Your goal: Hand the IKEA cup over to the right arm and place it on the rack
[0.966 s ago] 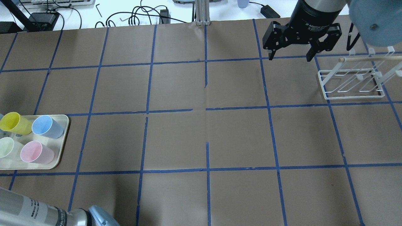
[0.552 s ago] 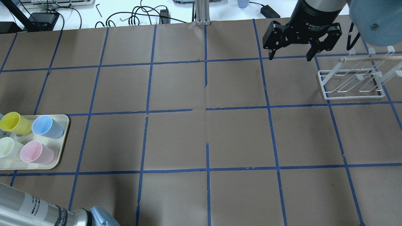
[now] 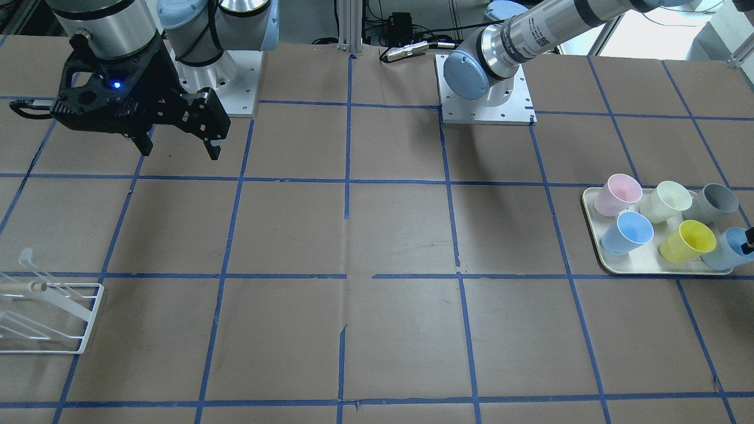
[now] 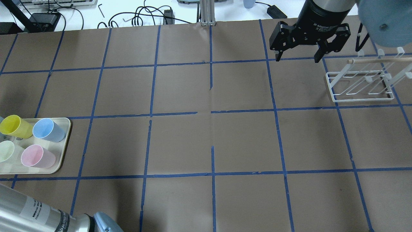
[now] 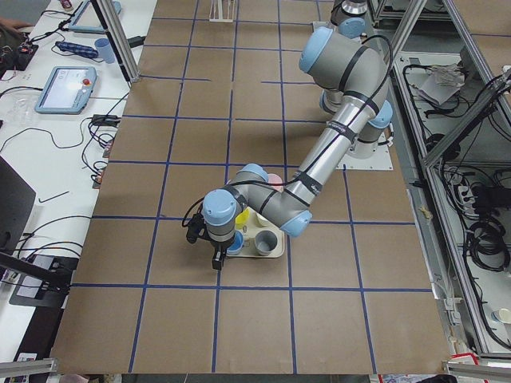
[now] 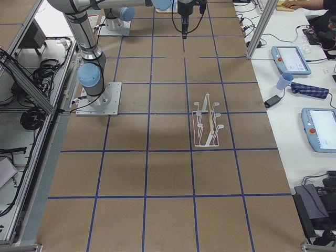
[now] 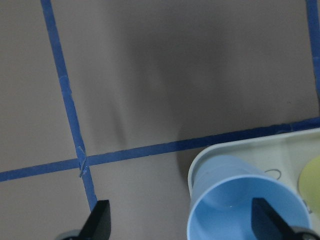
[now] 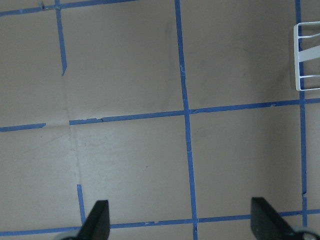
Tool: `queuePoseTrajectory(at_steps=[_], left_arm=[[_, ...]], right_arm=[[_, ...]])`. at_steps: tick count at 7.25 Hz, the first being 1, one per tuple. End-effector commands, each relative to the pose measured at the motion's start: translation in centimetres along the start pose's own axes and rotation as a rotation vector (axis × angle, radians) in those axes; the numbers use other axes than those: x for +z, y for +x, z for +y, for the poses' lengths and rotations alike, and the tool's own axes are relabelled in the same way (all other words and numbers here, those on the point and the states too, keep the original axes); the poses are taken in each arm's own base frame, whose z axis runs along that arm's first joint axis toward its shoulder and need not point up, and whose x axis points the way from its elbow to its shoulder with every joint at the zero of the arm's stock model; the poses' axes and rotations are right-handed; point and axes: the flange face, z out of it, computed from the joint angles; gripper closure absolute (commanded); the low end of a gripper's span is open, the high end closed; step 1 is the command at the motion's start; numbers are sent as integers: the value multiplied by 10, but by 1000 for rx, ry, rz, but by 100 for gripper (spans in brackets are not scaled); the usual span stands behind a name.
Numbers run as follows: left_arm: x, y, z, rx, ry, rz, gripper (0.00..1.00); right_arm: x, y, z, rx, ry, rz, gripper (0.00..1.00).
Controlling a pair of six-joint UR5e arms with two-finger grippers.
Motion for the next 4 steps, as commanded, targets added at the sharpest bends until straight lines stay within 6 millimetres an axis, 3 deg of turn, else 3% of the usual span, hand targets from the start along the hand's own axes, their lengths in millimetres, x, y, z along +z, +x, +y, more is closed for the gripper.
queuePoseTrajectory(at_steps=[1,4], left_arm=[[10,-1,1,-2,-10,11,8],[12,0,1,0,-14,23,48]], right_arm=[[0,0,0,0,0,0,0],[-1,0,0,0,2,0,0]])
